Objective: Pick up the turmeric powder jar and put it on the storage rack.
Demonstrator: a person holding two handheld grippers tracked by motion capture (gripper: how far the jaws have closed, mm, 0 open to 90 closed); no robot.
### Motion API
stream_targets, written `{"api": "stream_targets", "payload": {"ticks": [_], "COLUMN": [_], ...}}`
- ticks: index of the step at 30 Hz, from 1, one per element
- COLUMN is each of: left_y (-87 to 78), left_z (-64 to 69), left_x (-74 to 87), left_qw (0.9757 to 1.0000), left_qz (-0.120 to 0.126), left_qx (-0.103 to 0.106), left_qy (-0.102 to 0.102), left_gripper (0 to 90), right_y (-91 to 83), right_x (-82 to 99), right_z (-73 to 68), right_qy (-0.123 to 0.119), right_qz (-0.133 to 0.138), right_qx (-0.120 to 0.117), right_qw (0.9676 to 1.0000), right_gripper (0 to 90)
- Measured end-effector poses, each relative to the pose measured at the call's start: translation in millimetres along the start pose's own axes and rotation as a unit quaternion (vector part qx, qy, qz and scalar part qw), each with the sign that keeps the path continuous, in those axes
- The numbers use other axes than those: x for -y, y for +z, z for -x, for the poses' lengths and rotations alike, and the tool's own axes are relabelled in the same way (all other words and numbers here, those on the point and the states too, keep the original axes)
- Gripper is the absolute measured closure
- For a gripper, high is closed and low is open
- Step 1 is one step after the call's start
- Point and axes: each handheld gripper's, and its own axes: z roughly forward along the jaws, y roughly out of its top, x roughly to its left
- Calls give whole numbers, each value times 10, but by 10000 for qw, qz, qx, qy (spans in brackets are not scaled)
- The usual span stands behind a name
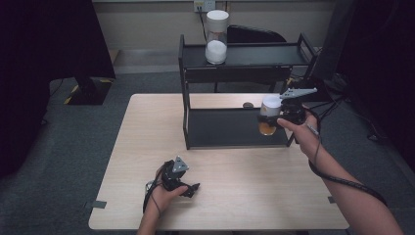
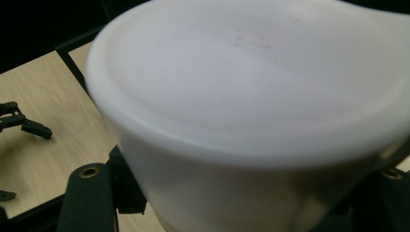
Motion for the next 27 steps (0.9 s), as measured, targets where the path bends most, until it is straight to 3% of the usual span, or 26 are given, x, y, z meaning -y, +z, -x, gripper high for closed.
{"api": "stream_targets", "payload": {"ticks": [8,19,27], "left_y": [0,2,2], "left_z": [0,4,2], "left_x": [-1,6,4], "left_qw": [10000,10000,10000], "left_qz": [-2,17,13], "left_qx": [0,-1,0], "left_qy": [3,-24,-16], "left_gripper": [0,0,0], "right_y": [-74,-253,-339], "right_x": [-209,-573,-742], "right_z": [30,25,28], "right_qy": [11,-79,-83], "right_qz": [67,128,215], "right_qx": [-80,-18,-14], "right_qw": [9999,9999,9997], "right_gripper": [307,307,307]}}
